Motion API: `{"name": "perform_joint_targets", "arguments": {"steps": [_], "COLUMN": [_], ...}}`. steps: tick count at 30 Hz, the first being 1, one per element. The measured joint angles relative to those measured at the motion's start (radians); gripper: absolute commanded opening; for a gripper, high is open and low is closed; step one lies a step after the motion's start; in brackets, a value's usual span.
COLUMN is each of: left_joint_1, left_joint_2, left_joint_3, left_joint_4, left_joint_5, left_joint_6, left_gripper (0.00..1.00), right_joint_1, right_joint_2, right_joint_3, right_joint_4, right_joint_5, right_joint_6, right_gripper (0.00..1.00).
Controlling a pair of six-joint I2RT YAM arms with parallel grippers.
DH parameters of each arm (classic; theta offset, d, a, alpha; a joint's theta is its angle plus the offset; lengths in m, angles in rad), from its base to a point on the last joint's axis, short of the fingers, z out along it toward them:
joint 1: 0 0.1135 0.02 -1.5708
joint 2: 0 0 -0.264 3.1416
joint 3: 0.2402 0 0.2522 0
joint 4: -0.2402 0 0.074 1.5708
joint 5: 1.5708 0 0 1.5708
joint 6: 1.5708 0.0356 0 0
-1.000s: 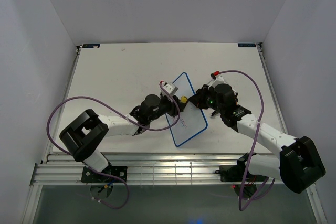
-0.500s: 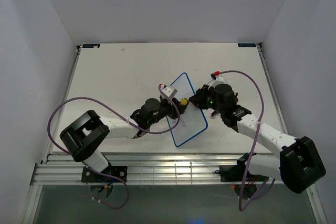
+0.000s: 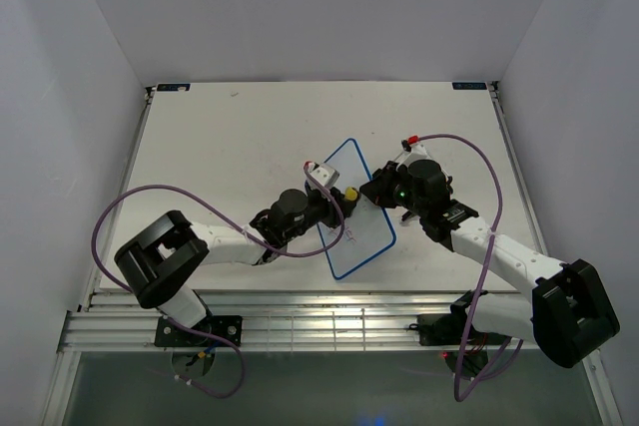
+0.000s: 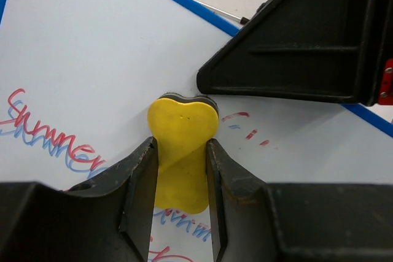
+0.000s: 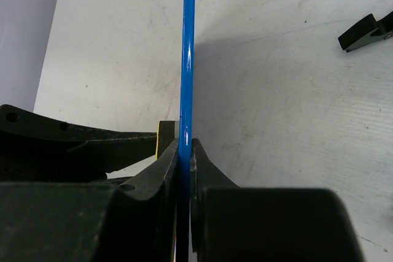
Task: Erase the whiteboard
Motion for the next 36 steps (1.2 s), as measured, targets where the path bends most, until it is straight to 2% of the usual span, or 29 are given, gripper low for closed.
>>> {"name": "perform_joint_targets", "arguments": {"steps": [25, 36], "left_joint_1": [-0.086, -0.167], "left_joint_2": [0.002, -0.019], "left_joint_3": [0.024, -0.001], "left_joint_4": [-0.009, 0.047], "left_joint_5": [-0.091, -0.053], "left_joint_6": [0.042, 0.083], "left_gripper": [0.00, 0.00], "right_joint_1": [-0.003, -0.008], "right_joint_2": [-0.001, -0.001], "right_joint_3": [0.006, 0.010], "right_joint_4": [-0.029, -0.042], "right_joint_5": [0.017, -0.011], "right_joint_6": [0.014, 0.005], "right_gripper": [0.08, 0.08]}}
